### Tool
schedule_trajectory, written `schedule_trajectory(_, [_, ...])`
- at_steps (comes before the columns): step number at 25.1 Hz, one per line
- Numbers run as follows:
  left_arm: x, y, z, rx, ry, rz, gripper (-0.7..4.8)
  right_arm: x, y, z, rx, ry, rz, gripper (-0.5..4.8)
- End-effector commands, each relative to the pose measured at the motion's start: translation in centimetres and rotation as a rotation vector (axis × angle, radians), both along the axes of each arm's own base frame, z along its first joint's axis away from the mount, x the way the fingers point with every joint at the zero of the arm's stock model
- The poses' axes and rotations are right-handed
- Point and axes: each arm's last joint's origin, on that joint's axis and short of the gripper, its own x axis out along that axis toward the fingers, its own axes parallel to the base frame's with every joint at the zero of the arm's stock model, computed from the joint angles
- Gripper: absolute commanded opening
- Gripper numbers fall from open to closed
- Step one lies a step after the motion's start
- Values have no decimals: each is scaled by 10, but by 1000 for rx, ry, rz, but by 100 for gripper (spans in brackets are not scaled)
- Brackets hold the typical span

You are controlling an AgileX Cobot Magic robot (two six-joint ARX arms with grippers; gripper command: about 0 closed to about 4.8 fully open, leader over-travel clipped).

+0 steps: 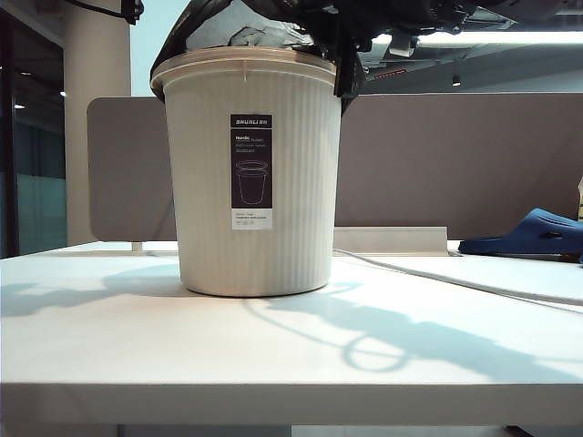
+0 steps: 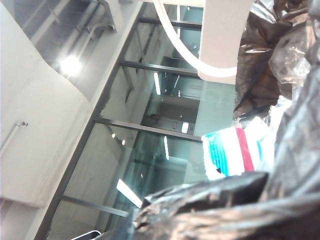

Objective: Open the ring lid of the trash can, pull out the black garbage bag inside, and place it on the table.

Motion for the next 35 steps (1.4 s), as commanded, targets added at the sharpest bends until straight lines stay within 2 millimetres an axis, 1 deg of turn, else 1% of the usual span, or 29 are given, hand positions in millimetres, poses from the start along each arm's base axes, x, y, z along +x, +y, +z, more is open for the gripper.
schedule_trajectory(1, [-1, 0, 3, 4, -24, -6, -6, 1, -2, 3, -36, -49, 5, -3])
schedule_trajectory(4, [-1, 0, 2, 5, -24, -4, -6, 4, -8, 5, -71, -96, 33, -3])
schedule_trajectory(6, [0, 0, 1, 6, -21, -2, -6, 8, -12, 11, -117, -159, 71, -3])
schedule_trajectory(8, [1, -1, 0, 15, -26, 1, -6, 9, -10, 26, -172, -258, 118, -3])
schedule_trajectory(10, [3, -1, -2, 19, -21, 2, -6, 12, -8, 46, -236, -345, 171, -3])
schedule_trajectory(11, [4, -2, -3, 20, -18, 2, -6, 14, -6, 57, -277, -374, 195, -2])
schedule_trajectory(14, [5, -2, -4, 19, -16, 6, -6, 17, -3, 78, -379, -410, 227, -2])
schedule_trajectory(17, [5, -2, -4, 18, -18, 9, -6, 18, -2, 81, -436, -415, 249, -2])
schedule_trajectory(19, [5, -2, -3, 17, -19, 13, -6, 21, -7, 79, -460, -407, 240, -2])
schedule_trajectory(28, [6, -1, -2, 1, -21, 65, -4, 21, -11, 84, -455, -476, 280, -2])
schedule_trajectory(29, [6, -1, -2, 0, -26, 64, 6, 21, -11, 85, -453, -489, 288, -2])
schedule_trajectory(30, [6, -1, -2, -1, -30, 64, 39, 21, -11, 85, -452, -494, 290, -2])
schedule_trajectory(31, [6, -1, -1, -2, -32, 64, 93, 20, -11, 86, -449, -509, 297, -2])
schedule_trajectory(32, [6, -1, -1, -2, -32, 64, 127, 19, -12, 87, -446, -523, 299, -2])
schedule_trajectory(35, [6, -1, -1, -3, -33, 64, 133, 19, -12, 90, -429, -545, 293, -2])
